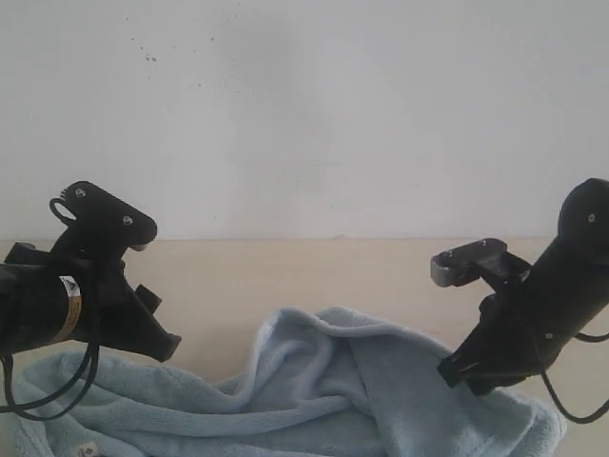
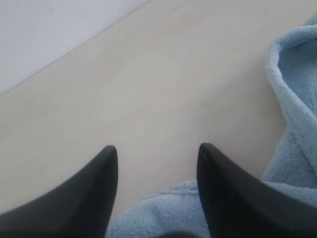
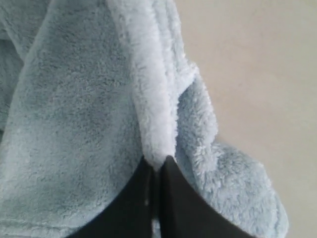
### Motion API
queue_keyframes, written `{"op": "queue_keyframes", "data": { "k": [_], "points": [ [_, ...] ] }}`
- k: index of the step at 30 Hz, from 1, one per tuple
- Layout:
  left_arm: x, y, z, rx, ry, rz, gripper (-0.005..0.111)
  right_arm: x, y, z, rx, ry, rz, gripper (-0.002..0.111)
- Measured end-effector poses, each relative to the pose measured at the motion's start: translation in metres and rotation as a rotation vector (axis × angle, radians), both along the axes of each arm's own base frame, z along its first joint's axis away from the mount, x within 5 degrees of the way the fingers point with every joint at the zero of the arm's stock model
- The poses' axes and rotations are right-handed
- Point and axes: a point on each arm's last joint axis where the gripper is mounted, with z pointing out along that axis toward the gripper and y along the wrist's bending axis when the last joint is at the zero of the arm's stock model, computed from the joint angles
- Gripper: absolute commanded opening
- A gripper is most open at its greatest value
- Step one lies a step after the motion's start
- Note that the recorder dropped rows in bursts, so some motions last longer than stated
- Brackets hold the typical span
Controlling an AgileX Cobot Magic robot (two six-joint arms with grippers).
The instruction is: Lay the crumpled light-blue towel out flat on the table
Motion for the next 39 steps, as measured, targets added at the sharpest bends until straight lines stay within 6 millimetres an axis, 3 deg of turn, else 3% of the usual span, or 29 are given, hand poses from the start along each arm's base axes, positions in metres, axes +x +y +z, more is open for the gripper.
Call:
{"op": "queue_keyframes", "data": {
  "k": [3,10,16,21,27,30,36,39],
  "points": [
    [0.001,0.004,0.002,0.023,-0.023,0.035,0.045,-0.004,-0.003,0.021,-0.010,-0.071,0.024,0.000],
    [0.020,0.041,0.011,-0.039,-0.034,0.236,0.009,-0.022,-0.026,0.087,-0.188,-0.319,0.040,0.000],
    [0.031,0.073,0.006,-0.281,0.088,0.268,0.008,-0.043,-0.053,0.137,-0.333,-0.522,-0.131,0.000],
    [0.035,0.084,0.005,-0.359,0.104,0.181,0.009,-0.053,-0.066,0.146,-0.441,-0.518,-0.177,0.000],
    [0.037,0.075,-0.014,-0.310,0.182,-0.031,0.009,-0.056,-0.080,0.149,-0.576,-0.508,-0.273,0.000],
    [0.038,0.074,-0.026,-0.265,0.219,-0.077,0.020,-0.055,-0.080,0.150,-0.568,-0.527,-0.287,0.000],
    [0.041,0.072,-0.055,-0.251,0.303,-0.105,0.069,-0.053,-0.077,0.151,-0.526,-0.551,-0.287,0.000],
    [0.043,0.072,-0.064,-0.308,0.329,-0.052,0.075,-0.052,-0.075,0.151,-0.506,-0.556,-0.289,0.000]
  ]
}}
